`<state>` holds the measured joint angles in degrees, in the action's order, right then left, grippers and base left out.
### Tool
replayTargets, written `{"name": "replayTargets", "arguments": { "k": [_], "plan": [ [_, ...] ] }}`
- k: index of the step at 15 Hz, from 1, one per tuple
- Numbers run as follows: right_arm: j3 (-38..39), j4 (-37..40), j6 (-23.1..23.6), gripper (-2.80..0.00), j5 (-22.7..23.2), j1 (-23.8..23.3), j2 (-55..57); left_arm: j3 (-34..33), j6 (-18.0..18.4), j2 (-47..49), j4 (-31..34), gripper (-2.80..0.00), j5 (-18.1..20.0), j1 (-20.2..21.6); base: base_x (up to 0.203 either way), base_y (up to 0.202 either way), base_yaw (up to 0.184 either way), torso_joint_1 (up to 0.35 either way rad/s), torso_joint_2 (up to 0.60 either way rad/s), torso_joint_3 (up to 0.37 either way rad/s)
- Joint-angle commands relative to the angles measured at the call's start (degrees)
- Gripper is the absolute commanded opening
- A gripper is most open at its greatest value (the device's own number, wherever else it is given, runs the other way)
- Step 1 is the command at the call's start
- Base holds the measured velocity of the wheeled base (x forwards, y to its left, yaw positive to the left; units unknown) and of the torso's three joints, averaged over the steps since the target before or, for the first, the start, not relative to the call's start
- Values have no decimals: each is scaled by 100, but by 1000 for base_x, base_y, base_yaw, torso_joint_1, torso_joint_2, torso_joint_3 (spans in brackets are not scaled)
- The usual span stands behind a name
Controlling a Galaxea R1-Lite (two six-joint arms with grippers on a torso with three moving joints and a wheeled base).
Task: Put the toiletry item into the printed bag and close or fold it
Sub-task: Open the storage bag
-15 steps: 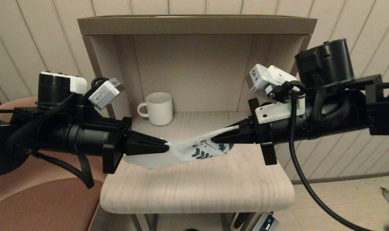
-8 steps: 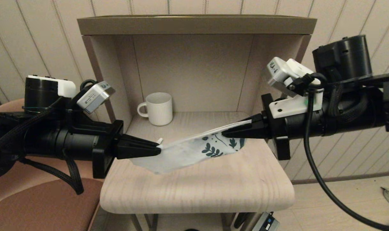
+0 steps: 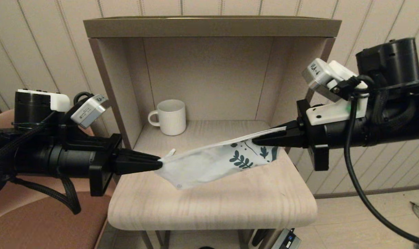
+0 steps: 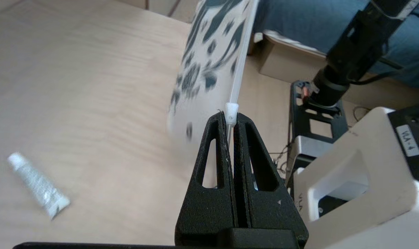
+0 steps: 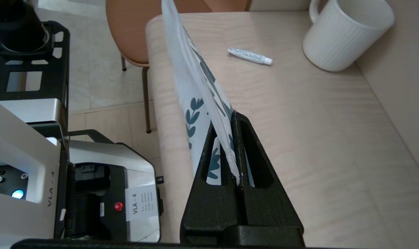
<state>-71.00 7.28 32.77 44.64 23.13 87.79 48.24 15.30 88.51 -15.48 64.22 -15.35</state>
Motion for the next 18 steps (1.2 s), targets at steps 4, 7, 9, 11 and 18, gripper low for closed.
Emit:
{"name": "replayTargets", "arguments": {
  "k": [4, 7, 9, 11, 18],
  "plan": [
    [42, 2, 19, -280, 27, -27, -78, -136, -4, -59, -60, -280, 47, 147, 0, 0, 0, 0, 0, 0],
    [42, -25, 19, -280, 27, 25, -34, 53, -34, 5, -50, -280, 56, 142, 0, 0, 0, 0, 0, 0],
    [60, -33, 19, -280, 27, 51, -34, 150, -52, 33, -43, -280, 61, 8, 0, 0, 0, 0, 0, 0],
    [129, -33, 19, -280, 36, 60, -34, 288, -61, 111, -24, -280, 64, -89, 0, 0, 0, 0, 0, 0],
    [183, -42, 19, -280, 45, 51, -42, 362, -71, 149, -17, -280, 20, -266, 0, 0, 0, 0, 0, 0]
  ]
}}
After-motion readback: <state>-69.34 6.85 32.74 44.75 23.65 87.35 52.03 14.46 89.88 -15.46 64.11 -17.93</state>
